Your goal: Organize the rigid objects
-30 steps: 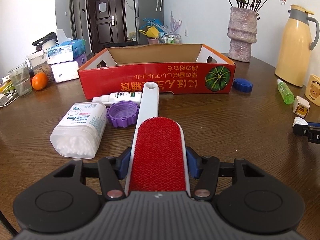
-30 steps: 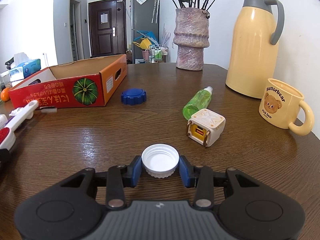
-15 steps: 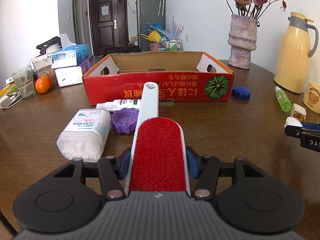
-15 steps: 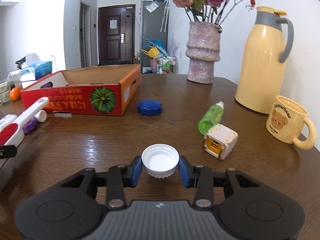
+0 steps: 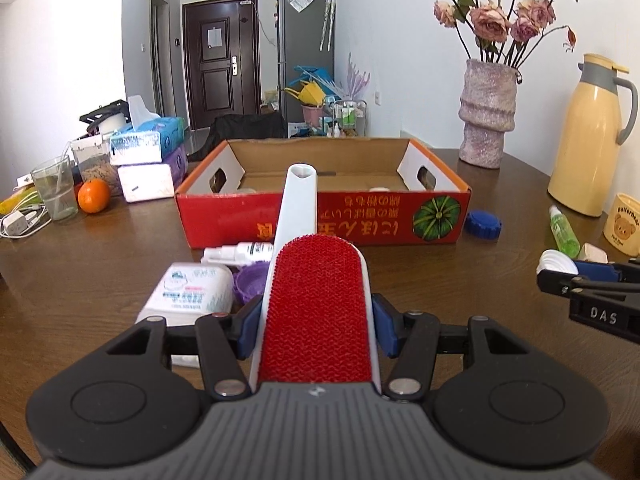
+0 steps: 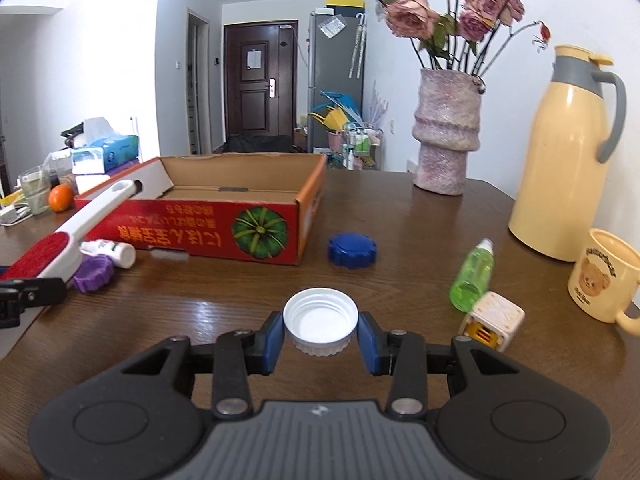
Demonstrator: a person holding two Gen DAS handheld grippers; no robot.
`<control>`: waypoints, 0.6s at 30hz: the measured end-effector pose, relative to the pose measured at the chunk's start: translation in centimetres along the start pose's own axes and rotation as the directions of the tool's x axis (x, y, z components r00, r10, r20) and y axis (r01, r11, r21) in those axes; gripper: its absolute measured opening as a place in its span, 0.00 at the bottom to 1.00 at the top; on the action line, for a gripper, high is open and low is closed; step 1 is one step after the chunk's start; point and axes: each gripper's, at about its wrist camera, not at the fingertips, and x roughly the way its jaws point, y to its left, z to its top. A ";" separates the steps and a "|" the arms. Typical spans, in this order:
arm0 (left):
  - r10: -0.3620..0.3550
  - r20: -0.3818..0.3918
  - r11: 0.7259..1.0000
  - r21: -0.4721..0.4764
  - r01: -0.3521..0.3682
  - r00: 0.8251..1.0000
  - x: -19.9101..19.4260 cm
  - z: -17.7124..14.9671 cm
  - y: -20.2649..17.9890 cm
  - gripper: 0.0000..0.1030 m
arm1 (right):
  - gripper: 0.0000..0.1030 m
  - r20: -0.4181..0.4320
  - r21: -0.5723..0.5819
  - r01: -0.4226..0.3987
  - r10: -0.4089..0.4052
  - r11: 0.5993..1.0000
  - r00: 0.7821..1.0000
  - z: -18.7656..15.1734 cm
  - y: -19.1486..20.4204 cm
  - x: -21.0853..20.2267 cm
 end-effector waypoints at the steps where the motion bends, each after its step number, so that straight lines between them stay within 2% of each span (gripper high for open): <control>1: 0.000 0.003 1.000 -0.002 0.000 1.000 0.0 0.2 0.1 0.55 | 0.38 0.003 -0.001 -0.005 0.005 1.000 1.000 0.2 0.2 0.0; 18: -0.007 0.063 0.998 -0.056 0.010 0.998 1.0 4.0 1.2 0.55 | 0.38 0.045 -0.019 -0.058 0.059 0.998 0.997 3.8 3.2 1.9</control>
